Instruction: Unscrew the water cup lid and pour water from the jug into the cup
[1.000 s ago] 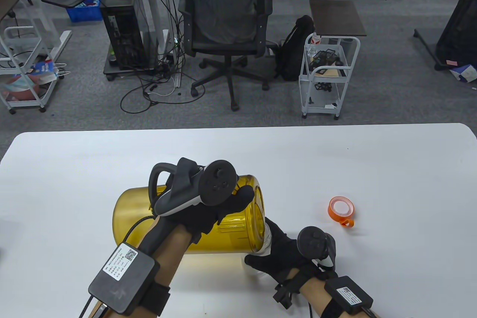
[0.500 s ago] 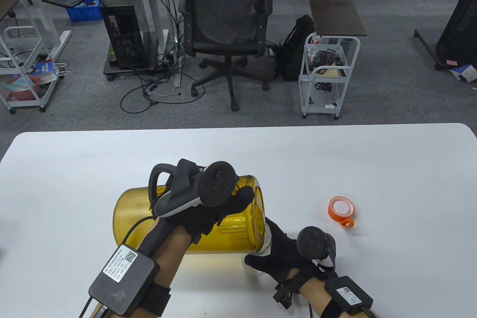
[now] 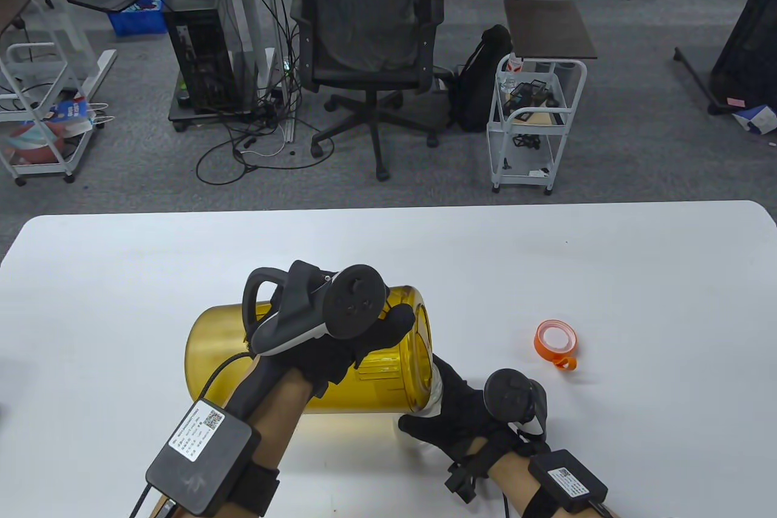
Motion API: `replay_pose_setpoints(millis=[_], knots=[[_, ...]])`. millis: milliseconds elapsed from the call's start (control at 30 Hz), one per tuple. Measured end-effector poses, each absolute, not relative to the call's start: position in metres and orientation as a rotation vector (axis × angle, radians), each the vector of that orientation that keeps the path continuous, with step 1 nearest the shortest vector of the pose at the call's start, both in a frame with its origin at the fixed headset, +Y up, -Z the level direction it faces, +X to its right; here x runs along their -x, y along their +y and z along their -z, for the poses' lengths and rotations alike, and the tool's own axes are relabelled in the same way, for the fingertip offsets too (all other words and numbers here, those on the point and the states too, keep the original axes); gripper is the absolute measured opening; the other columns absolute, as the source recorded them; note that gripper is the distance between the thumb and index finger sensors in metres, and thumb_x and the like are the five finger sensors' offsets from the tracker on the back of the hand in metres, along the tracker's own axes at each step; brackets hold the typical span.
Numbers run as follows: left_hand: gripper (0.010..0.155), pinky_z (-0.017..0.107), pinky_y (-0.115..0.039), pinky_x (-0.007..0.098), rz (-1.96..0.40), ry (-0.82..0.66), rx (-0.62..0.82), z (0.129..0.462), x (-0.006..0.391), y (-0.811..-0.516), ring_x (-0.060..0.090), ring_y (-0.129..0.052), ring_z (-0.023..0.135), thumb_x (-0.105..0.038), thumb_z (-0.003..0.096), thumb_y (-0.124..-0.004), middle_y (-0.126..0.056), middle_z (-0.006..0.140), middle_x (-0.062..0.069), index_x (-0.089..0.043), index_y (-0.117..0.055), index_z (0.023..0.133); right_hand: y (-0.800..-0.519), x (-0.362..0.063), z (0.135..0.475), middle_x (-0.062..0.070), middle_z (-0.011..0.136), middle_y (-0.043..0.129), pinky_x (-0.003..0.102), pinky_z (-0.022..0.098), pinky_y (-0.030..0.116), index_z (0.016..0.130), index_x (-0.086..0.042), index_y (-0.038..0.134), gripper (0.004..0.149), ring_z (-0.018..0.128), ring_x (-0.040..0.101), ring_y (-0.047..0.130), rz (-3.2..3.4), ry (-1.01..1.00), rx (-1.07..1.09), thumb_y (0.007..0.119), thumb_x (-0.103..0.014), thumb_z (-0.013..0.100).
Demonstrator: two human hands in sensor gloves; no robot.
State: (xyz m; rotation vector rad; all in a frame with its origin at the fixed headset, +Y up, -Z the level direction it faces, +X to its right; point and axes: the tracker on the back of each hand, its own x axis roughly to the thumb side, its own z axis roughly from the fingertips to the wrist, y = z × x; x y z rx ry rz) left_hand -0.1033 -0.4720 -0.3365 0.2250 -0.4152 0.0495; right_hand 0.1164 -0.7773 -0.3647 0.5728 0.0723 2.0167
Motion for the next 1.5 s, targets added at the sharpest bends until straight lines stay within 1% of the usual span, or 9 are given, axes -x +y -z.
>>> replay_pose_setpoints(millis=[600,633,667,767,800,867,1200,1367,1500], knots=[[0.068,0.030,-0.093,0.045,-0.031,-0.423,-0.232,0.335,0.099,-0.472,0.020,-0.103,0.011,-0.084,0.0330,-0.072,-0.101,0.022,-0.005,-0.025,-0.099,0.055,-0.777,-0.116,0.365,0.010,0.107,0.057,0.065,0.065,0.072,0.108,-0.021,0.041,0.108,0.094,0.041,0.078,-2.017,0.072,-0.573,0.100,-0.068,0.031],[0.068,0.030,-0.093,0.045,-0.030,-0.424,-0.233,0.335,0.099,-0.472,0.020,-0.103,0.011,-0.084,0.0329,-0.073,-0.101,0.022,-0.007,-0.025,-0.099,0.055,-0.777,-0.116,0.365,0.010,0.107,0.057,0.065,0.065,0.072,0.108,-0.021,0.041,0.108,0.094,0.041,0.078,-2.017,0.072,-0.573,0.100,-0.068,0.031],[0.068,0.030,-0.093,0.045,-0.030,-0.424,-0.233,0.335,0.099,-0.472,0.020,-0.103,0.011,-0.084,0.0330,-0.073,-0.101,0.022,-0.005,-0.025,-0.099,0.055,-0.777,-0.116,0.365,0.010,0.107,0.057,0.065,0.065,0.072,0.108,-0.021,0.041,0.108,0.094,0.041,0.078,-2.017,0.072,-0.573,0.100,-0.068,0.031],[0.068,0.030,-0.093,0.045,-0.039,-0.423,-0.238,0.335,0.101,-0.473,0.020,-0.103,0.011,-0.084,0.0330,-0.072,-0.101,0.022,-0.004,-0.025,-0.099,0.055,-0.777,-0.116,0.365,0.010,0.107,0.057,0.065,0.065,0.072,0.108,-0.021,0.041,0.107,0.094,0.041,0.078,-2.017,0.072,-0.573,0.100,-0.068,0.031],[0.068,0.030,-0.093,0.045,-0.044,-0.421,-0.240,0.336,0.102,-0.474,0.020,-0.103,0.011,-0.084,0.0328,-0.072,-0.101,0.022,-0.007,-0.025,-0.099,0.055,-0.777,-0.116,0.365,0.010,0.107,0.057,0.065,0.065,0.072,0.108,-0.021,0.041,0.108,0.094,0.041,0.078,-2.017,0.072,-0.573,0.100,-0.068,0.031],[0.068,0.030,-0.093,0.045,-0.058,-0.421,-0.246,0.337,0.105,-0.475,0.019,-0.103,0.011,-0.084,0.0328,-0.072,-0.101,0.022,-0.007,-0.026,-0.099,0.055,-0.777,-0.116,0.365,0.010,0.107,0.057,0.065,0.065,0.072,0.108,-0.021,0.041,0.108,0.094,0.041,0.078,-2.017,0.072,-0.573,0.100,-0.068,0.031],[0.067,0.031,-0.093,0.044,-0.174,-0.395,-0.254,0.341,0.131,-0.486,0.019,-0.103,0.011,-0.084,0.0330,-0.072,-0.101,0.022,-0.007,-0.026,-0.099,0.055,-0.777,-0.116,0.365,0.010,0.107,0.057,0.065,0.065,0.072,0.108,-0.021,0.041,0.108,0.094,0.041,0.077,-2.017,0.072,-0.573,0.100,-0.068,0.031],[0.067,0.032,-0.093,0.043,-0.275,-0.359,-0.278,0.346,0.157,-0.498,0.018,-0.104,0.013,-0.084,0.0340,-0.072,-0.102,0.023,-0.008,-0.027,-0.099,0.055,-0.777,-0.117,0.365,0.010,0.107,0.057,0.065,0.065,0.072,0.108,-0.021,0.041,0.108,0.094,0.041,0.077,-2.019,0.071,-0.575,0.100,-0.068,0.031],[0.066,0.032,-0.093,0.043,-0.419,-0.317,-0.295,0.350,0.182,-0.507,0.017,-0.104,0.013,-0.084,0.0343,-0.073,-0.102,0.023,-0.008,-0.028,-0.099,0.055,-0.777,-0.117,0.365,0.010,0.108,0.057,0.065,0.065,0.072,0.108,-0.021,0.041,0.108,0.094,0.041,0.077,-2.019,0.073,-0.575,0.100,-0.069,0.031]])
